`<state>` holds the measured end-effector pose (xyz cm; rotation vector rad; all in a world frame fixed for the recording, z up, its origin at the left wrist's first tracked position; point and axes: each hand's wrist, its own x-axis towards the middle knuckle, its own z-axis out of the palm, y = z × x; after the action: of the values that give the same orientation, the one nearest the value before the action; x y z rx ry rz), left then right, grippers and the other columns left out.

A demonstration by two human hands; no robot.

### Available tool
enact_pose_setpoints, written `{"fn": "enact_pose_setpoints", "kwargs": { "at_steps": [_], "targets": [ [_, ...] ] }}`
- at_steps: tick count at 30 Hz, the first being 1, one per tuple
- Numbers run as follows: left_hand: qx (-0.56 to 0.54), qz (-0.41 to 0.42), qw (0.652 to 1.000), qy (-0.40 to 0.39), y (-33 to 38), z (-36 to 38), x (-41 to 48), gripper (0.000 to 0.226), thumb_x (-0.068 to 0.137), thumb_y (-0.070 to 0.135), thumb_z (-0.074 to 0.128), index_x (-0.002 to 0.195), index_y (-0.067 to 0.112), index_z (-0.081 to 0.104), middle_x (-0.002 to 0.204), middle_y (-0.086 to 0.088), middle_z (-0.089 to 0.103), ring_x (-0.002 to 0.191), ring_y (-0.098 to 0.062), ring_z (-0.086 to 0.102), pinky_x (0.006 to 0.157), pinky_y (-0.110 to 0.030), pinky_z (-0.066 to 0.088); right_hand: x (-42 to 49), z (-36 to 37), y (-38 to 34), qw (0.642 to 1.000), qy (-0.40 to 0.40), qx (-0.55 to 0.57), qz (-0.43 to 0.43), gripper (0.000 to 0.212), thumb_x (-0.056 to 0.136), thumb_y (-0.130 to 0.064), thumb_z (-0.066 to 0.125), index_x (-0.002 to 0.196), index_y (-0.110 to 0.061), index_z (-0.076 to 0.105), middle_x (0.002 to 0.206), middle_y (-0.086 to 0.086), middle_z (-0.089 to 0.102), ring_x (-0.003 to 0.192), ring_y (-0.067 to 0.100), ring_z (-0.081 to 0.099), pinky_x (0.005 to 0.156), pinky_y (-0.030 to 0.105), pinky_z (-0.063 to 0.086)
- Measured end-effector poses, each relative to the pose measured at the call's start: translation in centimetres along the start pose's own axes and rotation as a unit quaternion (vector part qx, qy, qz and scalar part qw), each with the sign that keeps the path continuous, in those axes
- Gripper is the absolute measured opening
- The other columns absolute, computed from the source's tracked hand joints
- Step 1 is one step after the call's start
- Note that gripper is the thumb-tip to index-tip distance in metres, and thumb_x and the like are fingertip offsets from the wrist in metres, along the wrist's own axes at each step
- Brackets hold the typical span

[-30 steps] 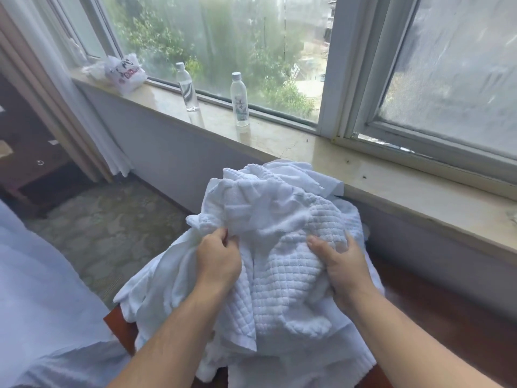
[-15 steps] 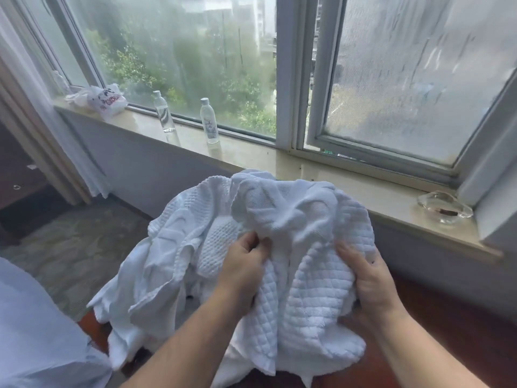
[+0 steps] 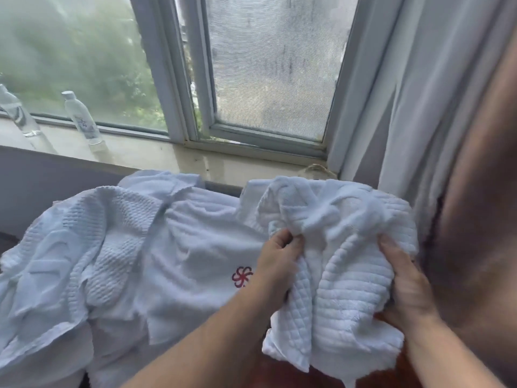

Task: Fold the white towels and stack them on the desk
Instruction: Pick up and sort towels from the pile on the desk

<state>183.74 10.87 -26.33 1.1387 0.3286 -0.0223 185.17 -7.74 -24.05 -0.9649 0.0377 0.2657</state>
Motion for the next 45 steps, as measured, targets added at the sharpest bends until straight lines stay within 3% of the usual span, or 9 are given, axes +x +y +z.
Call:
{"fn": "enact_pose_setpoints", "kwargs": {
  "at_steps": [4, 9, 12, 19, 26, 32, 38, 42, 45],
  "targets": [
    [0.001, -0.024, 0.997, -0.072, -2.1, 3.9, 2.0, 0.024, 0.102, 0.018, 0.056, 0.095, 0.024, 0.078, 0.101, -0.012, 0.076, 0.091, -0.027, 0.072, 0.089, -0.045, 0.058, -0.1, -3.6, -1.8, 0.997, 0.065, 0.022, 0.031, 0.052, 0.096, -0.043, 0.058, 0.127, -0.002, 0.063, 0.102, 0.017, 0.071, 0.088, 0.026, 0.073, 0.071, 0.035, 0.061],
    [0.009, -0.048, 0.994, -0.094, -3.4, 4.2, 4.4, 0.02, 0.097, 0.023, 0.057, 0.102, 0.022, 0.076, 0.105, -0.01, 0.076, 0.094, -0.023, 0.073, 0.08, -0.036, 0.059, 1.6, -5.9, -0.9, 0.994, 0.104, -0.023, 0.034, 0.067, 0.088, -0.048, 0.071, 0.141, -0.009, 0.057, 0.136, 0.023, 0.061, 0.122, 0.041, 0.062, 0.102, 0.063, 0.047],
    [0.214, -0.021, 0.976, -0.028, -4.2, 1.7, 6.3, 0.02, 0.099, 0.02, 0.051, 0.086, 0.02, 0.067, 0.088, -0.003, 0.073, 0.087, -0.023, 0.069, 0.072, -0.021, 0.053, 3.8, -5.9, 1.7, 0.98, 0.164, -0.114, -0.007, 0.052, 0.087, -0.036, 0.077, 0.132, -0.014, 0.063, 0.124, 0.017, 0.069, 0.112, 0.038, 0.069, 0.089, 0.058, 0.057],
    [0.539, -0.152, 0.827, 0.044, -5.7, -9.3, 7.4, 0.053, 0.098, 0.027, 0.054, 0.146, 0.009, 0.042, 0.14, -0.015, 0.052, 0.118, -0.034, 0.058, 0.101, -0.044, 0.048, 9.1, -5.8, 10.8, 0.787, 0.238, -0.527, 0.214, 0.077, 0.089, -0.041, 0.066, 0.154, -0.018, 0.032, 0.147, 0.009, 0.046, 0.12, 0.031, 0.051, 0.087, 0.04, 0.048],
    [0.491, -0.032, 0.864, 0.109, -0.4, -16.7, 5.2, 0.049, 0.096, 0.028, 0.058, 0.144, 0.023, 0.047, 0.141, 0.002, 0.047, 0.119, -0.012, 0.052, 0.104, -0.032, 0.044, 11.7, 3.5, 16.1, 0.841, 0.125, -0.505, 0.149, 0.014, 0.096, -0.039, 0.055, 0.102, -0.028, 0.06, 0.095, -0.009, 0.063, 0.079, 0.008, 0.058, 0.058, 0.025, 0.04],
    [0.438, 0.113, 0.856, 0.251, 7.3, -24.9, 1.7, 0.038, 0.091, 0.019, 0.065, 0.128, 0.026, 0.06, 0.116, 0.008, 0.06, 0.089, 0.003, 0.058, 0.077, -0.007, 0.043, 13.5, 16.7, 20.3, 0.878, 0.011, -0.469, 0.095, 0.019, 0.095, -0.045, 0.056, 0.095, -0.027, 0.061, 0.087, -0.006, 0.064, 0.075, 0.011, 0.058, 0.061, 0.028, 0.041],
    [0.54, 0.031, 0.716, 0.441, 9.1, -34.5, -1.8, 0.063, 0.084, 0.057, 0.068, 0.141, 0.038, 0.048, 0.139, 0.002, 0.045, 0.13, -0.028, 0.035, 0.107, -0.048, 0.031, 14.0, 26.1, 25.3, 0.859, -0.088, -0.493, 0.103, 0.082, 0.087, -0.068, 0.059, 0.15, -0.019, 0.042, 0.148, 0.002, 0.049, 0.131, 0.02, 0.049, 0.091, 0.03, 0.033],
    [0.495, -0.12, 0.753, 0.416, 7.9, -38.6, -1.8, 0.121, 0.064, 0.084, 0.067, 0.157, 0.038, 0.004, 0.161, -0.004, 0.009, 0.145, -0.031, 0.012, 0.114, -0.055, 0.026, 14.0, 28.3, 26.7, 0.828, -0.144, -0.52, 0.153, 0.13, 0.061, -0.091, 0.061, 0.159, -0.014, 0.024, 0.161, 0.003, 0.033, 0.145, 0.023, 0.036, 0.104, 0.035, 0.035],
    [0.443, -0.149, 0.769, 0.436, 7.5, -40.3, -0.3, 0.138, 0.06, 0.078, 0.074, 0.157, 0.032, -0.013, 0.16, -0.013, 0.008, 0.142, -0.036, 0.014, 0.116, -0.052, 0.022, 14.0, 29.6, 28.0, 0.707, -0.166, -0.668, 0.162, 0.14, 0.054, -0.092, 0.068, 0.159, -0.015, 0.015, 0.165, 0.012, 0.022, 0.151, 0.031, 0.023, 0.117, 0.048, 0.03]
  ]
}}
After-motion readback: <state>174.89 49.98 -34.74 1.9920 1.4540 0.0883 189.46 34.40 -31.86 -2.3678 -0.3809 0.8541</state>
